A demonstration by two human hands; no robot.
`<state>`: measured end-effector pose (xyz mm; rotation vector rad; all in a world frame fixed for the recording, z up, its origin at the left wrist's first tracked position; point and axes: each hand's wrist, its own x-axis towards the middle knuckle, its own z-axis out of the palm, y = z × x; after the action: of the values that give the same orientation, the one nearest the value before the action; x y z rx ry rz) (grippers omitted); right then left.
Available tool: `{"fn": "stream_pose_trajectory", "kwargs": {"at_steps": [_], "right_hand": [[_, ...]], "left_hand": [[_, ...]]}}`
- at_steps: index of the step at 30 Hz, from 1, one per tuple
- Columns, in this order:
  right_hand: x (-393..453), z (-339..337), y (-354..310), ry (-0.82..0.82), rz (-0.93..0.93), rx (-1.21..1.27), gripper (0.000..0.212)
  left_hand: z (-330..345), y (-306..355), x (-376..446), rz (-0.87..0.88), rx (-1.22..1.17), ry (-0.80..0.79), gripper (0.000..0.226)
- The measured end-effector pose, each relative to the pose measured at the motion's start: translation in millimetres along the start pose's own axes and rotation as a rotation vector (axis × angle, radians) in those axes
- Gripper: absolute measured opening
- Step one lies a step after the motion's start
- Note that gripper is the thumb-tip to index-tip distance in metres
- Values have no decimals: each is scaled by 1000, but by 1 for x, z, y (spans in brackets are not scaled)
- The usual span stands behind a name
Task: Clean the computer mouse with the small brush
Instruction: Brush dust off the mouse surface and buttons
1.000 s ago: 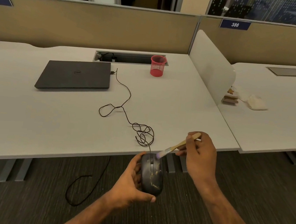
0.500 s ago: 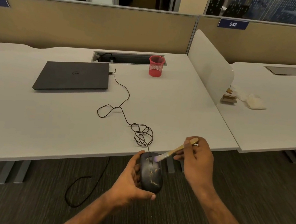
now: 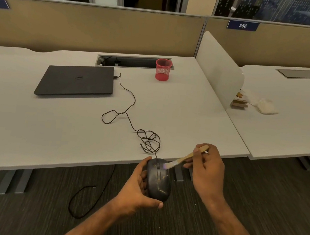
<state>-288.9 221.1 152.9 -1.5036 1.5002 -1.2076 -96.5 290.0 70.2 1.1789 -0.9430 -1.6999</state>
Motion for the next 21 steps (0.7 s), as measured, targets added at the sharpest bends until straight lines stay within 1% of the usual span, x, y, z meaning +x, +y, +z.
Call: {"fn": "stream_pose_trajectory", "kwargs": {"at_steps": [4,10,13,18,21], "right_hand": [[3,-5,-2,45,-28,0,7],[3,9,-7,-45,-57,0,7],[7,10,-6,-6,-55,-9,6],[6,4,-9,60,-98,48,6],[2,4,-11,7,-97,53,6]], "left_hand": [[-1,0,-1,-3,22,3,136],[0,-1,-1,-9,23,-14,136],[0,-1,-2,-3,39,-23,133],[1,-1,-1,5,52,-9,132],[2,-2,-1,17,34,-20,131]]}}
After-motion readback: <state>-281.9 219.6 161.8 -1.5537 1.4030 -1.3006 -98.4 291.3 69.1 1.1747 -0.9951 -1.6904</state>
